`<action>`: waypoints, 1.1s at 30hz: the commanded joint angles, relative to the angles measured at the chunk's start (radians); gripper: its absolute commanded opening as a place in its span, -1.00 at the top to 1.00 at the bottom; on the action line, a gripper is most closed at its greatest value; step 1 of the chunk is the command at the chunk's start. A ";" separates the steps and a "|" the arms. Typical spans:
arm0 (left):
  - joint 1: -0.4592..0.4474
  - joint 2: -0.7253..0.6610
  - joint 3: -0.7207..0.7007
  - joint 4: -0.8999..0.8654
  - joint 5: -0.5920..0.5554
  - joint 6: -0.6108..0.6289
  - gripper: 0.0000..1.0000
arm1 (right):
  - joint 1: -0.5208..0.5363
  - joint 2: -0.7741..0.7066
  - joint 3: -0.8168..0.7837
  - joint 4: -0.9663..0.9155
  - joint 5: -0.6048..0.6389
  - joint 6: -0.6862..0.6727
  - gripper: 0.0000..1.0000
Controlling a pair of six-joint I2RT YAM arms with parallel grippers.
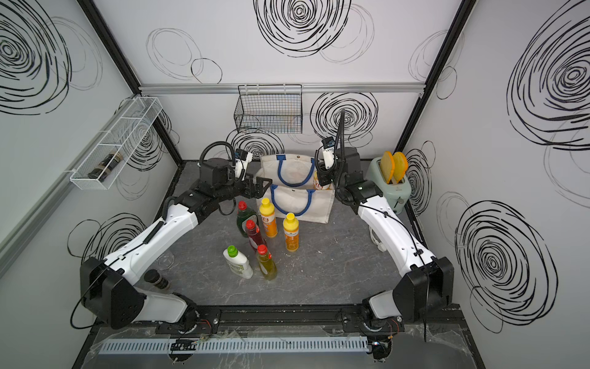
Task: Pack dish soap into the shopping bag
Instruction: Place the bottle of dish soap in the shopping bag.
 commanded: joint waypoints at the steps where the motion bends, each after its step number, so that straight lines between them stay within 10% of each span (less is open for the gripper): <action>1: -0.006 0.012 0.000 0.013 -0.004 0.011 -0.92 | -0.005 -0.050 -0.001 0.170 -0.001 0.026 1.00; 33: -0.055 0.056 0.084 -0.050 -0.079 0.027 -0.92 | -0.008 0.033 -0.169 0.284 0.040 0.026 1.00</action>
